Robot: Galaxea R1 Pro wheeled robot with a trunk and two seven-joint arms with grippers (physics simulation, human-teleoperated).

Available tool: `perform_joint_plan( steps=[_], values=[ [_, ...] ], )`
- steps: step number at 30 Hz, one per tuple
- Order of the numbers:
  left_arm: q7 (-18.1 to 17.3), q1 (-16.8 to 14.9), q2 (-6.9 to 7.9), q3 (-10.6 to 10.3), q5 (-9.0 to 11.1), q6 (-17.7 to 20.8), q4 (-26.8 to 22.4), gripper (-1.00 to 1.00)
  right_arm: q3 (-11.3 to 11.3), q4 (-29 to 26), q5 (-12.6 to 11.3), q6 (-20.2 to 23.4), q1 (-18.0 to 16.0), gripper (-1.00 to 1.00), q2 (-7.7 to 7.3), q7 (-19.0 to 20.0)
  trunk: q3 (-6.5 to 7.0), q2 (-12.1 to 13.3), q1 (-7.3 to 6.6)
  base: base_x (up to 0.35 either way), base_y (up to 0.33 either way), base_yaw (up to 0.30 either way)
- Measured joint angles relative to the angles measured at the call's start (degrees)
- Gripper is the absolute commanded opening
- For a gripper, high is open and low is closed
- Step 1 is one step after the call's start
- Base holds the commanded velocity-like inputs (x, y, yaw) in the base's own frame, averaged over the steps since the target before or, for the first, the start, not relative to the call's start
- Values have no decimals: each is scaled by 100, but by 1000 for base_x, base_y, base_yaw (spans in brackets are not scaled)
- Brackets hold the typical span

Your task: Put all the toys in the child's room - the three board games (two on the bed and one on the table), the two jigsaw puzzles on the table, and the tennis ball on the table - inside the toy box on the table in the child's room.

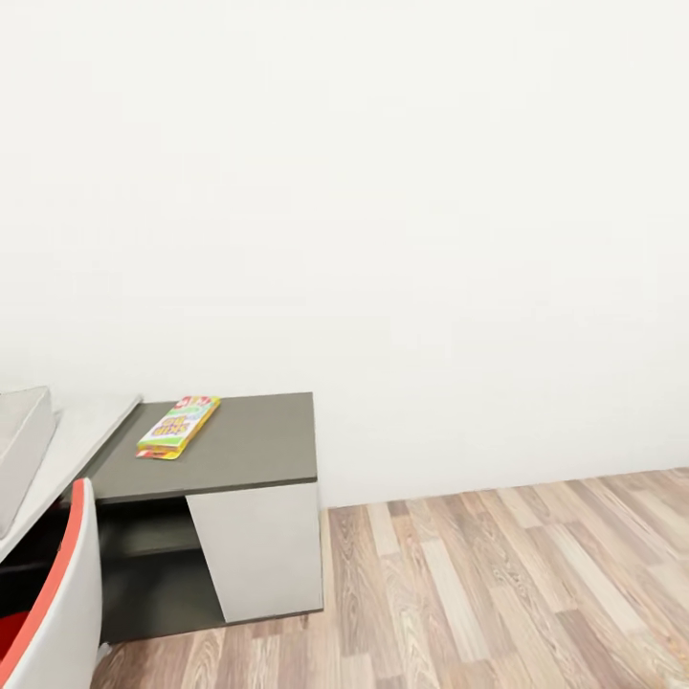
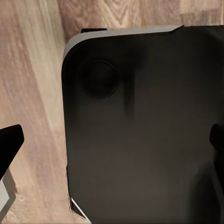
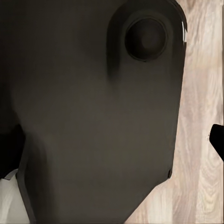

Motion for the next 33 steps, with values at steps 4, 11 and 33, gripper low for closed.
perform_joint_plan(
  steps=[4,11,33],
  values=[
    [3,0,-1,-5,-1,1,-1,100,-1,0,-3,-4,0,100,-8,0,-22,0,0,329,-116,145],
    [1,0,5,-8,0,1,-1,100,-5,1,-2,-27,0,100,-21,0,-32,0,0,329,-130,33],
    [0,0,-11,-8,1,0,-3,100,1,1,-3,-24,0,100,13,0,-34,0,0,316,-109,11]
  ],
)
